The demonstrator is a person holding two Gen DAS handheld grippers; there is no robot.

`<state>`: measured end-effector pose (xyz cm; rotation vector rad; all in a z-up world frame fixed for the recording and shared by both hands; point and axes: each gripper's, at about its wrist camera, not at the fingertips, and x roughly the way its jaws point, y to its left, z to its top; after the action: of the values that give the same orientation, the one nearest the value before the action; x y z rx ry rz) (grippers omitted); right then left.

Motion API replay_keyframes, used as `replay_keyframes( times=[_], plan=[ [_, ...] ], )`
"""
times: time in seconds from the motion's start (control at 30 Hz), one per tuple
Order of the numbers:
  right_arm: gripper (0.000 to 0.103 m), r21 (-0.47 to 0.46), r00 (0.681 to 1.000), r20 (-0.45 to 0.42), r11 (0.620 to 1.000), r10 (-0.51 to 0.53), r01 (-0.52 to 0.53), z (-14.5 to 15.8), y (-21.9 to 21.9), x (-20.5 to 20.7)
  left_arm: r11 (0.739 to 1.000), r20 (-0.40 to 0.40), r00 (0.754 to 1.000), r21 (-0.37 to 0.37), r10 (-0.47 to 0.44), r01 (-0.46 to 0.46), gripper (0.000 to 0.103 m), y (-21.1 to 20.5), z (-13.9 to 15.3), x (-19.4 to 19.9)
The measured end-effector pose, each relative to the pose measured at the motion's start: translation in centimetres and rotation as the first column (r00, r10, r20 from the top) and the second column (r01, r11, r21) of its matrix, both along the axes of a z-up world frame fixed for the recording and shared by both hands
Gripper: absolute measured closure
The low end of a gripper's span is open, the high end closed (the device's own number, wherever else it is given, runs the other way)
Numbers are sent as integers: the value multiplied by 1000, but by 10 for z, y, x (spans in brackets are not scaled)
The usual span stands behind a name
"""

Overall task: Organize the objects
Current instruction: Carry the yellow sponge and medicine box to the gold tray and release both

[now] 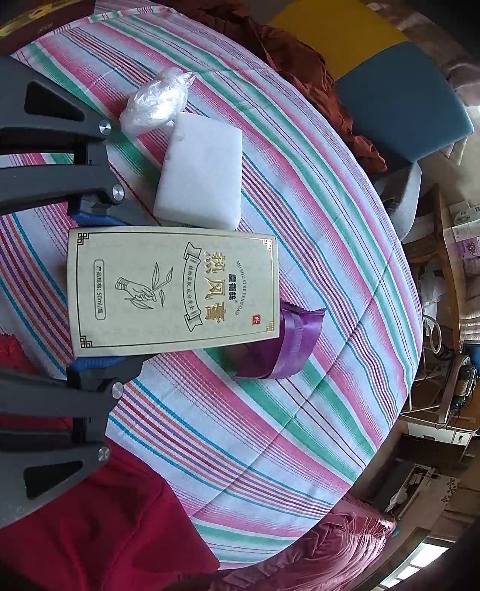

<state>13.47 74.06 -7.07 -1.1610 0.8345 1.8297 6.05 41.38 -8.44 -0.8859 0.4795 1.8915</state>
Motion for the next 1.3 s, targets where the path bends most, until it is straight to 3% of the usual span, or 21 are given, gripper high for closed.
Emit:
replay_keyframes(
  times=[0.33, 0.7, 0.8, 1.07, 1.3],
  plan=[
    [52, 37, 996, -84, 999, 0, 4, 18, -3, 11, 1000, -10, 1000, -2, 1, -1, 45, 0, -1, 1],
    [52, 79, 975, -183, 990, 130, -117, 33, -25, -8, 998, 14, 998, -34, 61, -60, 48, -13, 8, -2],
    [52, 86, 968, -197, 987, 153, -139, 35, -28, -11, 994, -18, 995, -48, 101, -102, 48, -25, 16, -2],
    [52, 87, 964, -209, 985, 165, -150, 36, -30, -14, 984, -57, 983, 26, 176, -175, 48, -62, 55, -4],
    [52, 98, 963, -183, 978, 199, -184, 35, -39, -19, 969, -44, 970, 60, 241, -238, 47, -95, 69, -6]
  ],
)
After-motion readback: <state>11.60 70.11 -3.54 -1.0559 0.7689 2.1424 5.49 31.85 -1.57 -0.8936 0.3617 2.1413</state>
